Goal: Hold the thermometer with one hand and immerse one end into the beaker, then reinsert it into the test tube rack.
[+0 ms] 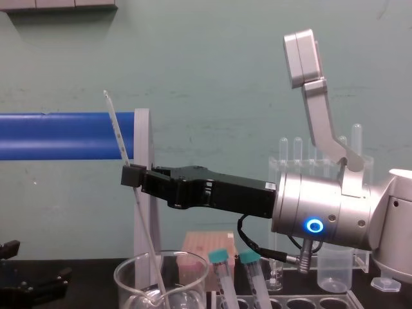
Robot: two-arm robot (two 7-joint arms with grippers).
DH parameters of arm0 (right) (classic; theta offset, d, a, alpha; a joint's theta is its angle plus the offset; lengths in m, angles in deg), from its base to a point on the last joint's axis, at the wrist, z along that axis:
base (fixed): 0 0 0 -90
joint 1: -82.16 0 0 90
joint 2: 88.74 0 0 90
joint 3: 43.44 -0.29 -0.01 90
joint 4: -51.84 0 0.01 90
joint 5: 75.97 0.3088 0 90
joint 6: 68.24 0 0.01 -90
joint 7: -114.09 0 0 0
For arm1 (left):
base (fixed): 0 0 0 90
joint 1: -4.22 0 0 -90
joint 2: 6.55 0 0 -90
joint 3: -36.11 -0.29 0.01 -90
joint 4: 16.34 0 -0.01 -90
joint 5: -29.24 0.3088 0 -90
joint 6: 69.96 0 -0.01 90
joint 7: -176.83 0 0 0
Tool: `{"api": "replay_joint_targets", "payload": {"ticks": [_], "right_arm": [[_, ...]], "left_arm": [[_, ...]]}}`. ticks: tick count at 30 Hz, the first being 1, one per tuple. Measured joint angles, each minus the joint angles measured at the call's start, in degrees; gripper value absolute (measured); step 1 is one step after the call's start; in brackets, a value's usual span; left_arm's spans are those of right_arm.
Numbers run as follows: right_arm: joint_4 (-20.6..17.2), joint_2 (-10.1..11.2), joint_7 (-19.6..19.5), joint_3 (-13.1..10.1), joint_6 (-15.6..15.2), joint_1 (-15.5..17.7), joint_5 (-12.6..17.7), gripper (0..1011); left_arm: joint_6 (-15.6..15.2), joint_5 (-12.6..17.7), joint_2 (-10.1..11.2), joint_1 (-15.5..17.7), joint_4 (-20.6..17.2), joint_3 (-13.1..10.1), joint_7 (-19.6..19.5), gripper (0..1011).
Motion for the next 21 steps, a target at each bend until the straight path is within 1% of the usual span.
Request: {"api": "replay_joint_targets", "payload": {"ticks": [6, 10, 13, 18, 19, 20, 21], "right_arm": [[0.6, -0.2, 0.3, 0.0, 0.1, -0.2, 0.0, 54], [0.3, -0.2, 0.3, -0.3, 0.1, -0.2, 0.0, 54], [-1.4, 0.2, 0.3, -0.9, 0.1, -0.2, 0.7, 54], [-6.1, 1.6, 0.4, -2.7, -0.3, -0.2, 3.1, 54], [-8.2, 2.3, 0.4, -3.5, -0.3, -0.1, 4.0, 54], [-9.3, 2.6, 0.4, -3.9, -0.4, -0.1, 4.5, 54], [-11.2, 3.3, 0.1, -4.7, -0.6, 0.0, 5.5, 54]], "left_arm": [[0.0, 0.0, 0.0, 0.0, 0.0, 0.0, 0.0, 1008], [0.0, 0.0, 0.0, 0.0, 0.0, 0.0, 0.0, 1008], [0.0, 0.0, 0.0, 0.0, 0.0, 0.0, 0.0, 1008], [0.0, 0.0, 0.0, 0.0, 0.0, 0.0, 0.0, 1008], [0.0, 0.0, 0.0, 0.0, 0.0, 0.0, 0.0, 1008], [0.0, 0.0, 0.0, 0.0, 0.0, 0.0, 0.0, 1008], [0.0, 0.0, 0.0, 0.0, 0.0, 0.0, 0.0, 1008]]}}
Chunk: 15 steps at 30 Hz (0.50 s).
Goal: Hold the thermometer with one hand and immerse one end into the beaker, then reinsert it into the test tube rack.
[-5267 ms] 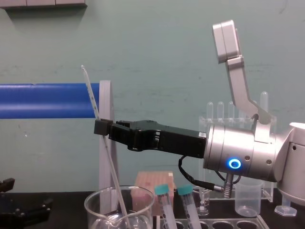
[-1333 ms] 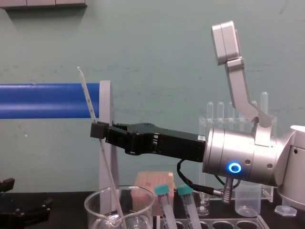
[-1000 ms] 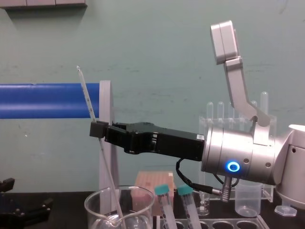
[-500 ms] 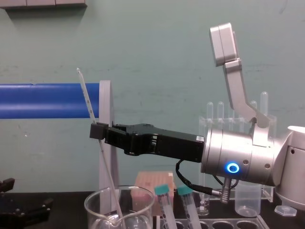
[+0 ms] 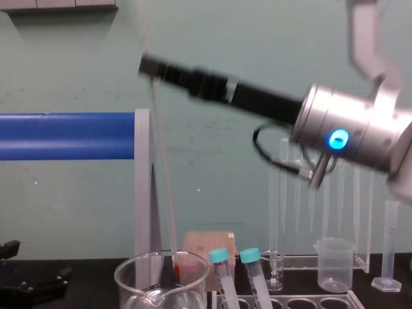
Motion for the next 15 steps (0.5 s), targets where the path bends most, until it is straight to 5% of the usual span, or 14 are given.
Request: {"api": "replay_joint_targets", "payload": {"ticks": [7, 15], "right_arm": [[-8.7, 3.4, -3.0, -4.4, 0.4, 1.4, 3.8, 54], [-17.6, 10.6, -10.2, -8.7, 1.7, 6.6, 4.1, 54]], "left_arm": [[0.0, 0.0, 0.0, 0.0, 0.0, 0.0, 0.0, 1008], [0.0, 0.0, 0.0, 0.0, 0.0, 0.0, 0.0, 1008]]}}
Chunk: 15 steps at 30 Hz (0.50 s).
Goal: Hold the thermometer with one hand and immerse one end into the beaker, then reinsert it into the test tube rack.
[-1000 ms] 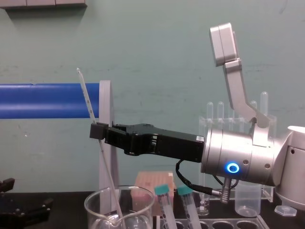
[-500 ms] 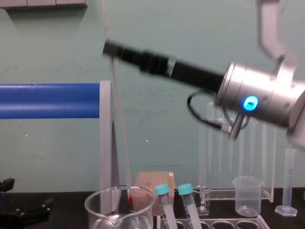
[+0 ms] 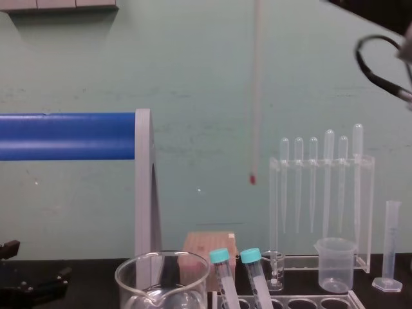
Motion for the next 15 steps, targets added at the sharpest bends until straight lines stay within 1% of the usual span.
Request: {"api": "replay_joint_targets", "payload": {"ticks": [2, 5, 8, 11, 15], "right_arm": [[-0.9, 1.3, -1.0, -0.2, -0.4, 1.3, -0.2, 54], [-2.5, 3.8, -2.7, -0.4, -1.0, 4.3, -1.0, 54], [-2.8, 5.1, -3.5, -0.3, -1.2, 6.6, -1.6, 54], [-2.5, 5.5, -3.9, 0.0, -1.4, 7.8, -2.0, 54], [-1.1, 5.5, -4.3, 0.8, -2.1, 9.3, -2.7, 54]], "left_arm": [[0.0, 0.0, 0.0, 0.0, 0.0, 0.0, 0.0, 1008], [0.0, 0.0, 0.0, 0.0, 0.0, 0.0, 0.0, 1008], [0.0, 0.0, 0.0, 0.0, 0.0, 0.0, 0.0, 1008], [0.0, 0.0, 0.0, 0.0, 0.0, 0.0, 0.0, 1008], [0.0, 0.0, 0.0, 0.0, 0.0, 0.0, 0.0, 1008]]}}
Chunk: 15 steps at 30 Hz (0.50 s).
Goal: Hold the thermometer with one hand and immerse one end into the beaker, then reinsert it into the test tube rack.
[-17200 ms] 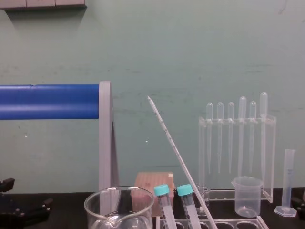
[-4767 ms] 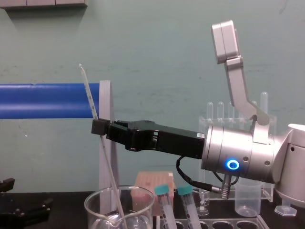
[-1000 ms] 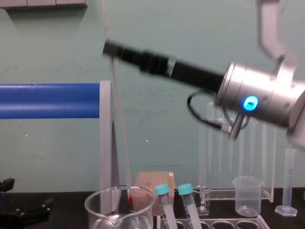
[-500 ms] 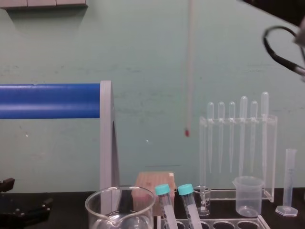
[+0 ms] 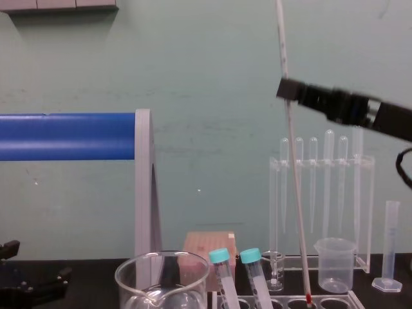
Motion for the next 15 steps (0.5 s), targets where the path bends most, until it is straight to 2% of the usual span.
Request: {"api": "replay_joint_targets", "payload": {"ticks": [9, 15], "right_arm": [[3.8, -1.8, 1.0, 0.9, 1.1, -0.4, -1.0, 54], [4.9, -2.6, 1.6, 1.2, 1.2, -0.7, -1.4, 54]], "left_arm": [[0.0, 0.0, 0.0, 0.0, 0.0, 0.0, 0.0, 1008], [0.0, 0.0, 0.0, 0.0, 0.0, 0.0, 0.0, 1008]]}}
